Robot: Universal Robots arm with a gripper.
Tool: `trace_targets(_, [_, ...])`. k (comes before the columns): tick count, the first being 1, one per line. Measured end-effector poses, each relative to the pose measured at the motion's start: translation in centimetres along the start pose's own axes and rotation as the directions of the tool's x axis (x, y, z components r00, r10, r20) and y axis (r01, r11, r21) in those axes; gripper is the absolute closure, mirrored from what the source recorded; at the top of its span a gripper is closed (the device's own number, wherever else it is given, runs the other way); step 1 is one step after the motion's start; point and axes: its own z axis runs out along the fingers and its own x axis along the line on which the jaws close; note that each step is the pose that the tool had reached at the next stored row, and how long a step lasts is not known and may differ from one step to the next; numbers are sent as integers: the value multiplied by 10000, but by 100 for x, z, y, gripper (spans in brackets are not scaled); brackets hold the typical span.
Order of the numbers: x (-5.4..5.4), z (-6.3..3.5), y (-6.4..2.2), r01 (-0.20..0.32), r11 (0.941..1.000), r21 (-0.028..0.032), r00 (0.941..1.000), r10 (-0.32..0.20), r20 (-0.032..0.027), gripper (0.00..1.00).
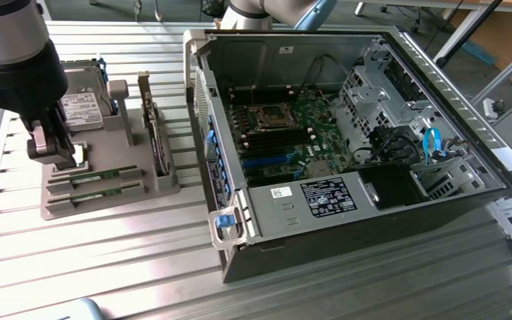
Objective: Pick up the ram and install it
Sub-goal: 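Pick up the ram and move it above insertion slot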
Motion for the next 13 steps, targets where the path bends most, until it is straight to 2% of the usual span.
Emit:
trace_targets(4, [3,24,-5,-4,10000,-6,10000,4,-55,70])
trace_targets(13, [65,62,-3,-2,10000,-6,10000,2,-57,70])
